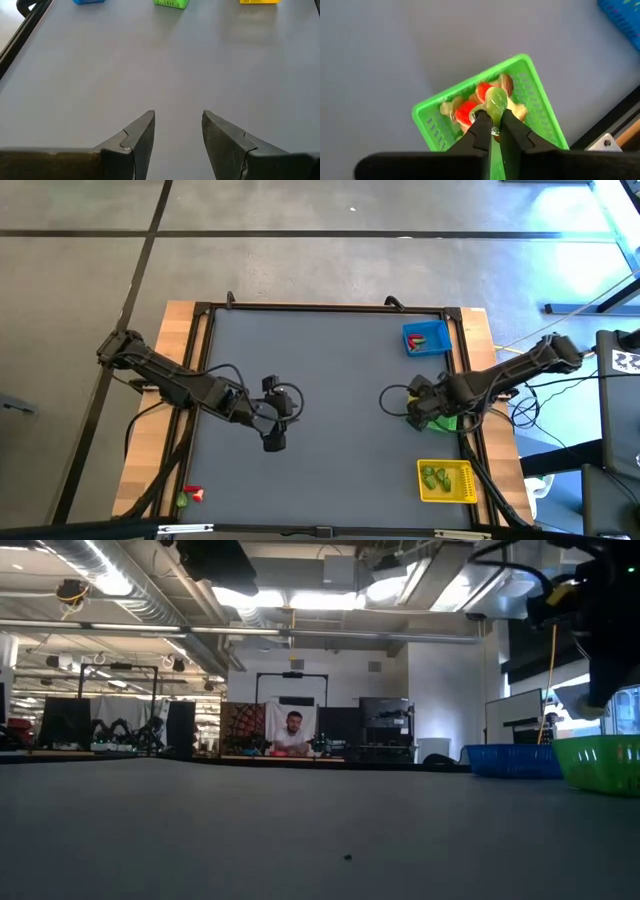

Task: Sort produce into baskets
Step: Put the green mushroom into the green basket, then put the red mushroom into the green basket

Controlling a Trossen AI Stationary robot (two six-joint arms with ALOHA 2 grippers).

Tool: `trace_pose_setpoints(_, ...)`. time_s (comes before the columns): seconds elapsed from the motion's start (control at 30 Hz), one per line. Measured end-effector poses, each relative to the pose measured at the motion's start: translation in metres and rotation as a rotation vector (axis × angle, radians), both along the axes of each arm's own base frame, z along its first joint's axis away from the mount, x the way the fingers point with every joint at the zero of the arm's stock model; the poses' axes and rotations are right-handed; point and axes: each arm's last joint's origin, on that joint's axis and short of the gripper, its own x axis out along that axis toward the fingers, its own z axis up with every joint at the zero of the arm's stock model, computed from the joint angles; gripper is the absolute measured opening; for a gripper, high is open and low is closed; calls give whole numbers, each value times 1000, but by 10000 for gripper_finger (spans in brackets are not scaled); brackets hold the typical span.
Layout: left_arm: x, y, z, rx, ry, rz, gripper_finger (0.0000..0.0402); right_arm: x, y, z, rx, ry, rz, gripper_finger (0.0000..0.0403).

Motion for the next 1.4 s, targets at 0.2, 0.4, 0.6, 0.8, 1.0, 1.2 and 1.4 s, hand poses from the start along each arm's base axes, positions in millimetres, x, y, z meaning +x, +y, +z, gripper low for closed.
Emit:
trace_pose_setpoints(0.2,0,0,0,-27,-6,21,160,7,4,-12,24,91,1,90)
trace_pose_setpoints(0.4,0,1,0,-31,-4,27,197,12,7,-19,25,141,19,200)
trace_pose_setpoints(0.6,0,0,0,-7,-1,3,235,18,8,-9,15,87,27,245)
trace_pose_setpoints(0.8,1,0,0,8,-1,-12,237,35,14,22,44,-47,88,248)
trace_pose_setpoints(1.0,3,1,2,25,-18,-30,234,65,22,36,-49,-369,233,248)
trace_pose_setpoints(1.2,-3,-7,-1,-41,17,-37,233,98,33,35,-148,-636,415,248)
trace_pose_setpoints(1.4,-13,-21,-5,-134,78,-53,233,122,44,16,-136,-689,540,248)
